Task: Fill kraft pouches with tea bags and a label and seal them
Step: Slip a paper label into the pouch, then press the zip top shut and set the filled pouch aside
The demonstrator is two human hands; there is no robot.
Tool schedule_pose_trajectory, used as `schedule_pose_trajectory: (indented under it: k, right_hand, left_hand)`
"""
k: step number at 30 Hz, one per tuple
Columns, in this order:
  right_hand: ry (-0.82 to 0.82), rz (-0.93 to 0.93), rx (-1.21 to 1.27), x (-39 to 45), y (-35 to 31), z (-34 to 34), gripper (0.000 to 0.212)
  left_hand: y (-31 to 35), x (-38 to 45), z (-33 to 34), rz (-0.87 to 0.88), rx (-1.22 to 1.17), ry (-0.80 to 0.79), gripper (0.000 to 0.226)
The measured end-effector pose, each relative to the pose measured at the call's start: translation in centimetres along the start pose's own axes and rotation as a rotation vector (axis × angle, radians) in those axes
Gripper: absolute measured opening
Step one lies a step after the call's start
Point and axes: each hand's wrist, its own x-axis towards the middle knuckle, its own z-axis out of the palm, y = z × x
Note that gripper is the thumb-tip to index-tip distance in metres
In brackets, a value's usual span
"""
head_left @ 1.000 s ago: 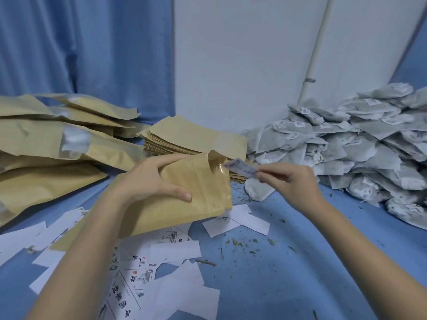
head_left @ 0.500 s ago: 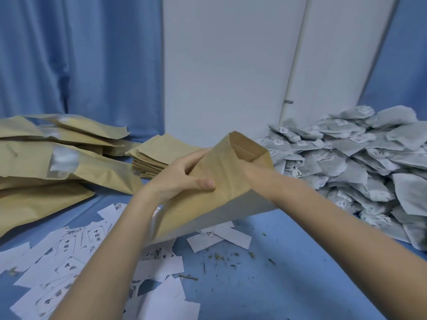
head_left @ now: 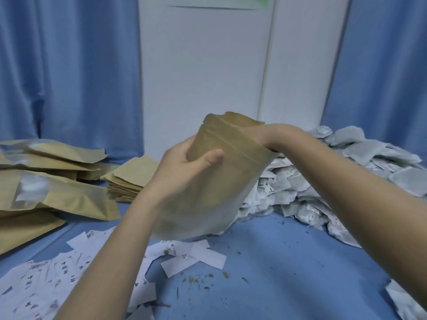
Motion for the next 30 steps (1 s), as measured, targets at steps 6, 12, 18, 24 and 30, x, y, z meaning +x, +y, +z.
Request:
schedule_pose_trajectory:
  k: [6, 12, 18, 24, 30]
  right_hand:
    - [0.246, 0.086, 0.092, -2.2, 2.9, -2.4, 0.075]
    - [0.405, -0.018, -0.023, -3.5, 5.7, -2.2, 0.058]
    - [0.363, -0.009, -0.069, -2.9, 7.6, -1.7, 0.049]
    - [0.396, 0.024, -0.052, -2.2, 8.1, -1.1, 0.040]
    - [0.358, -0.107, 0.030, -0.1, 5.1, 0.0, 0.033]
  left_hand:
    - [-0.8, 1.0, 0.0, -0.100, -0.155, 0.172, 0.015]
    - [-1.1, 1.8, 0.8, -0.252, -0.384, 0.168, 0.018]
    - [-1.9, 2.5, 1.3, -0.365, -0.316, -0.040, 0.022]
    - [-2.0, 3.0, 2.9, -0.270, -0.150, 0.086, 0.031]
    - [-2.2, 2.2, 4.4, -0.159, -0.110, 0.149, 0.018]
